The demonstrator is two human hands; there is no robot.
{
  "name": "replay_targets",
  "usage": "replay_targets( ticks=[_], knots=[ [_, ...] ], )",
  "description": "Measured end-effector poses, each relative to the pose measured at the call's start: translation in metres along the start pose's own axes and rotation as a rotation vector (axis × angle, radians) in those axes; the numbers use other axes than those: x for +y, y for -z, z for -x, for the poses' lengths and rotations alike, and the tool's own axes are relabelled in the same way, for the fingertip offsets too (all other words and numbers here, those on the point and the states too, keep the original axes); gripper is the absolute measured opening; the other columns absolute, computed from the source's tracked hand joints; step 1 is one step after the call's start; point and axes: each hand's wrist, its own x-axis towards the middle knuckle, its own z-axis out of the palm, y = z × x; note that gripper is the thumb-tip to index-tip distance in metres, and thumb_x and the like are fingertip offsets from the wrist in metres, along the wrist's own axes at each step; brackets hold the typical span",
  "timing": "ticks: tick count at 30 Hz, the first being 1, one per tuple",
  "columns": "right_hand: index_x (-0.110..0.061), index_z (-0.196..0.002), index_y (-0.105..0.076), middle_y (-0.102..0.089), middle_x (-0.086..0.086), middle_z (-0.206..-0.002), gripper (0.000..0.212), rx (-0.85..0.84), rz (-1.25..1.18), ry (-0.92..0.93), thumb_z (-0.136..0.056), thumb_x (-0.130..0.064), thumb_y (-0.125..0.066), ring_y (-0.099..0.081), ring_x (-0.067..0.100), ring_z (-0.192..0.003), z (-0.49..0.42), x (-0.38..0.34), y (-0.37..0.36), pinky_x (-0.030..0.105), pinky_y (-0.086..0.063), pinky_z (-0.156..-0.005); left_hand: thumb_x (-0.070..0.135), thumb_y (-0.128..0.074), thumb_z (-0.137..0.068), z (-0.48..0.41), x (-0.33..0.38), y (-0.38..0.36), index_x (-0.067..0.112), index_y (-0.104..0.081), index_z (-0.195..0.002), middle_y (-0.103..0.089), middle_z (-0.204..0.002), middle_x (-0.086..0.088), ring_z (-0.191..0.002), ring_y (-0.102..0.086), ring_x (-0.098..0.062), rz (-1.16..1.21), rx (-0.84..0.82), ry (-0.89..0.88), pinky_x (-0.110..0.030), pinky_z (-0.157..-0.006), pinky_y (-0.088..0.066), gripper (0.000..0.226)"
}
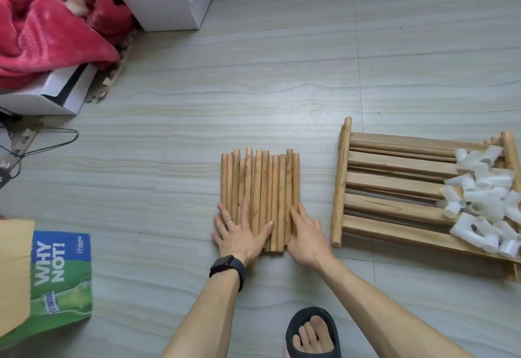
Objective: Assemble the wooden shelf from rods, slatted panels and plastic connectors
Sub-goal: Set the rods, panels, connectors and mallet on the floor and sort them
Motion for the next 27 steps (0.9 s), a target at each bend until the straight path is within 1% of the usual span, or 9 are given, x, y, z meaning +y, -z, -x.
replay_targets(
  ticks=[3,5,9,12,16,20,23,25,27],
  knots=[
    [-0.02,-0.163,-0.009,0.006,-0.006,-0.17,0.083,-0.122,0.028,0.064,-0.091,-0.013,-0.048,-0.016,0.032,-0.153,-0.006,0.001,0.008,0.038,-0.02,-0.125,0.091,-0.024,-0.081,-0.01,-0.01,0.004,0.054,0.012,-0.154,0.034,-0.162,-0.008,-0.153,0.019,-0.033,-0.011,0.044,-0.067,-0.06,-0.121,0.0,0.09],
    [-0.02,-0.163,-0.007,0.007,-0.005,-0.17,0.086,-0.145,0.018,0.096,-0.089,-0.012,-0.05,-0.015,0.03,-0.154,-0.01,0.0,0.012,0.038,-0.019,-0.125,0.086,-0.02,-0.086,-0.016,-0.014,0.008,0.057,0.01,-0.152,0.03,-0.164,-0.006,-0.154,0.016,-0.032,0.04,0.061,-0.074,-0.059,-0.123,0.0,0.078],
    [-0.025,-0.163,-0.01,0.009,-0.002,-0.17,0.08,-0.04,0.022,0.139,-0.096,-0.02,-0.052,-0.019,0.027,-0.154,-0.009,-0.001,0.006,0.039,-0.024,-0.124,0.062,-0.026,-0.102,-0.019,-0.017,0.012,0.059,0.009,-0.152,0.019,-0.168,-0.005,-0.155,0.011,-0.035,0.091,0.108,-0.125,-0.059,-0.123,-0.002,0.06],
    [-0.034,-0.162,-0.01,0.016,0.004,-0.169,0.074,0.022,0.24,0.205,-0.101,-0.034,-0.052,-0.018,0.029,-0.153,0.002,0.004,-0.011,0.043,-0.029,-0.121,0.062,-0.025,-0.102,-0.014,-0.018,0.008,0.061,0.004,-0.152,0.016,-0.169,-0.004,-0.155,0.01,-0.034,0.087,0.123,-0.121,-0.057,-0.123,-0.006,0.058],
    [-0.04,-0.161,0.0,0.028,0.014,-0.165,0.085,-0.005,0.5,0.277,-0.098,-0.016,-0.053,-0.002,0.028,-0.156,0.006,0.015,-0.023,0.043,-0.019,-0.123,0.071,-0.021,-0.098,-0.018,-0.018,0.011,0.056,-0.004,-0.155,0.013,-0.17,-0.002,-0.156,0.003,-0.033,0.05,0.125,-0.079,-0.057,-0.122,-0.012,0.062],
    [-0.041,-0.161,0.001,0.03,0.011,-0.164,0.087,-0.094,0.596,0.245,-0.096,-0.013,-0.051,-0.006,0.029,-0.154,0.0,0.005,-0.009,0.047,-0.023,-0.121,0.066,-0.027,-0.101,-0.028,-0.012,0.026,0.052,-0.005,-0.157,0.01,-0.17,-0.002,-0.154,-0.004,-0.038,0.055,0.098,-0.07,-0.053,-0.123,-0.019,0.062],
    [-0.036,-0.161,-0.015,0.015,0.008,-0.169,0.079,-0.215,0.576,0.219,-0.094,-0.014,-0.053,-0.018,0.035,-0.15,0.002,-0.019,0.015,0.048,-0.031,-0.117,0.062,-0.026,-0.103,-0.025,-0.007,0.035,0.044,-0.009,-0.16,0.007,-0.17,-0.006,-0.153,-0.005,-0.039,0.012,0.095,-0.054,-0.053,-0.122,-0.018,0.062],
    [-0.029,-0.157,-0.029,-0.011,0.011,-0.168,0.069,-0.2,0.559,0.275,-0.094,-0.017,-0.055,-0.031,0.038,-0.143,0.012,-0.03,0.038,0.048,-0.041,-0.109,0.054,-0.031,-0.104,-0.018,0.006,0.04,0.033,-0.016,-0.161,-0.003,-0.169,-0.014,-0.153,-0.007,-0.039,0.023,0.153,-0.076,-0.053,-0.123,-0.016,0.062],
    [-0.021,-0.147,-0.041,-0.04,0.012,-0.151,0.052,-0.107,0.553,0.344,-0.096,-0.022,-0.054,-0.045,0.037,-0.132,0.028,-0.028,0.067,0.047,-0.048,-0.098,0.045,-0.043,-0.103,-0.007,0.03,0.047,0.025,-0.022,-0.16,-0.015,-0.166,-0.02,-0.151,-0.019,-0.04,0.072,0.215,-0.198,-0.051,-0.122,-0.022,0.064]
  ],
)
